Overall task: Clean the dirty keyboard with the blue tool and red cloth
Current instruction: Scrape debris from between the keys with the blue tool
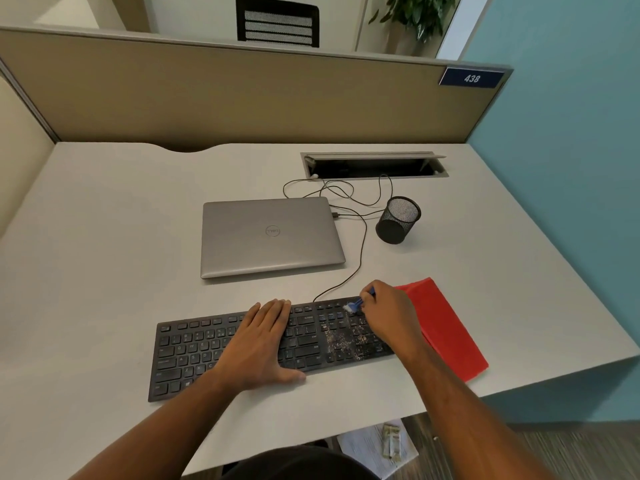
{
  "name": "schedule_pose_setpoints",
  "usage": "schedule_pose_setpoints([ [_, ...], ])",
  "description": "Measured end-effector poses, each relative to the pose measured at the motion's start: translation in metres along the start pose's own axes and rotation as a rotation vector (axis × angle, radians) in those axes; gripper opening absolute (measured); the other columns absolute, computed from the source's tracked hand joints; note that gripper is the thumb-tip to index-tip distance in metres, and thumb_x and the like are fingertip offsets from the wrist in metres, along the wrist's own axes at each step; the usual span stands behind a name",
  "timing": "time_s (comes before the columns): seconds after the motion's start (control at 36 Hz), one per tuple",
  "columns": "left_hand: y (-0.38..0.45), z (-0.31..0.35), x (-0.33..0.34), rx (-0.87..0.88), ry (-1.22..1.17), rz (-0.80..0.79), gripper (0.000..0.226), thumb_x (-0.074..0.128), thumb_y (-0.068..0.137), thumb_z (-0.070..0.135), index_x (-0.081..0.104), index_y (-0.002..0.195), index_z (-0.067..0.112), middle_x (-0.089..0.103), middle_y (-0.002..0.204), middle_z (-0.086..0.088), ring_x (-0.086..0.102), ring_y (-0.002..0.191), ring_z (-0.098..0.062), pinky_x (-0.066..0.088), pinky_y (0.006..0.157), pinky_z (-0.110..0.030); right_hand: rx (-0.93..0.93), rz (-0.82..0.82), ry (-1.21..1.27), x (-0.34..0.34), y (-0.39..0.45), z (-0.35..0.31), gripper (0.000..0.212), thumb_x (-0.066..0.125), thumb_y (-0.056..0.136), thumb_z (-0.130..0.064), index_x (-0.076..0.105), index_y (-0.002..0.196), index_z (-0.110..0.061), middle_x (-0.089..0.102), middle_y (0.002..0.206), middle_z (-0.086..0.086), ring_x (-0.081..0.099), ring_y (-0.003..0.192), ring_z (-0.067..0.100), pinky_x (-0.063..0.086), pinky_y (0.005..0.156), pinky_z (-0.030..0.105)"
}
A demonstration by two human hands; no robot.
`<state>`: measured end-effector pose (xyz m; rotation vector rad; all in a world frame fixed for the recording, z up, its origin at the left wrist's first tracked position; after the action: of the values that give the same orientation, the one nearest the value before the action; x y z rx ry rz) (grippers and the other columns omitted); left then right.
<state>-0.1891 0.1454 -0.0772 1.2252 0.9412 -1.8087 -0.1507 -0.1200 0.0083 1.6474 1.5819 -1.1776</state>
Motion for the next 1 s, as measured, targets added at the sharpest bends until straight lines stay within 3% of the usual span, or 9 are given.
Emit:
schedule_pose_setpoints([
  [0.14,-0.001,0.001,-0.001,-0.003,0.004,-0.013,0.143,0.038,0.065,0.106,-0.019,0.162,0.018,-0.012,0.173,-0.001,-0.015,0.158,-0.017,-0.011,0.127,-0.042,0.126,0.119,-0.054,-0.008,0.004,0.017,0.017,0.048,0.101,-0.021,0.064,0.099,-0.016,0.068,0.088,-0.002,0.063,0.078,0.015,0.054,0.07,0.035],
  [0.25,-0.001,0.001,-0.002,-0.004,-0.001,-0.007,0.142,0.039,0.066,0.105,-0.019,0.162,0.018,-0.012,0.173,-0.001,-0.015,0.158,-0.016,-0.013,0.126,-0.04,0.177,0.209,0.023,-0.016,0.006,0.026,0.016,0.051,0.102,-0.022,0.063,0.094,-0.015,0.067,0.081,-0.004,0.06,0.069,0.009,0.047,0.059,0.028],
  [0.31,-0.001,0.001,-0.002,-0.004,0.001,-0.007,0.142,0.039,0.066,0.105,-0.02,0.162,0.019,-0.013,0.173,-0.001,-0.017,0.157,-0.016,-0.014,0.126,-0.04,0.146,0.194,0.136,-0.011,0.008,0.022,0.017,0.051,0.102,-0.024,0.065,0.095,-0.016,0.069,0.083,-0.004,0.063,0.072,0.008,0.052,0.061,0.029],
  [0.42,-0.001,0.002,-0.003,-0.007,0.005,-0.02,0.142,0.038,0.066,0.105,-0.022,0.161,0.019,-0.015,0.172,0.0,-0.018,0.157,-0.016,-0.013,0.126,-0.041,0.041,-0.013,0.195,0.01,0.009,0.008,0.017,0.052,0.102,-0.032,0.066,0.101,-0.022,0.071,0.088,-0.009,0.069,0.081,0.008,0.058,0.075,0.037],
  [0.5,-0.001,0.002,-0.003,-0.009,-0.007,-0.013,0.142,0.039,0.066,0.105,-0.02,0.162,0.019,-0.013,0.173,0.0,-0.017,0.158,-0.016,-0.013,0.126,-0.041,0.091,0.072,0.103,0.008,0.013,0.013,0.019,0.051,0.101,-0.029,0.066,0.1,-0.018,0.069,0.088,-0.004,0.066,0.079,0.012,0.057,0.074,0.039],
  [0.67,-0.002,0.002,-0.003,-0.01,0.006,-0.015,0.141,0.038,0.067,0.105,-0.021,0.161,0.018,-0.015,0.172,0.0,-0.019,0.157,-0.016,-0.013,0.126,-0.041,0.212,0.244,0.096,-0.014,0.019,0.038,0.021,0.05,0.099,-0.019,0.069,0.094,-0.012,0.072,0.085,0.001,0.065,0.073,0.014,0.046,0.057,0.026],
  [0.78,-0.002,0.003,-0.004,-0.008,0.013,-0.022,0.141,0.037,0.067,0.105,-0.022,0.161,0.018,-0.016,0.172,0.0,-0.019,0.157,-0.015,-0.014,0.126,-0.04,0.122,0.114,0.269,-0.001,0.02,0.018,0.013,0.053,0.101,-0.025,0.064,0.096,-0.021,0.071,0.09,-0.005,0.069,0.082,0.011,0.058,0.071,0.033],
  [0.86,-0.002,0.002,-0.005,-0.005,0.01,-0.018,0.141,0.038,0.067,0.105,-0.019,0.162,0.018,-0.013,0.173,-0.001,-0.018,0.157,-0.015,-0.014,0.126,-0.04,0.068,0.003,0.224,0.013,0.018,0.005,0.014,0.053,0.102,-0.029,0.065,0.1,-0.022,0.07,0.092,-0.007,0.068,0.083,0.009,0.058,0.077,0.036],
  [1.0,-0.002,0.003,-0.006,-0.006,0.024,-0.029,0.142,0.037,0.067,0.105,-0.022,0.161,0.017,-0.017,0.172,0.0,-0.019,0.157,-0.016,-0.015,0.126,-0.04,0.165,0.177,0.115,-0.005,0.019,0.029,0.019,0.05,0.101,-0.022,0.068,0.101,-0.014,0.071,0.089,0.0,0.065,0.079,0.016,0.053,0.069,0.033],
])
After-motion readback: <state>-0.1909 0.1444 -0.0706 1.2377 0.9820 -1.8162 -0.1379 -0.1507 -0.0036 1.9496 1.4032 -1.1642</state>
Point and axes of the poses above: each hand's wrist, its own y-axis towards the middle knuckle, its own x-axis out of the palm, z = x × y, the point moved 1 cm from there along y, towards the middle knuckle
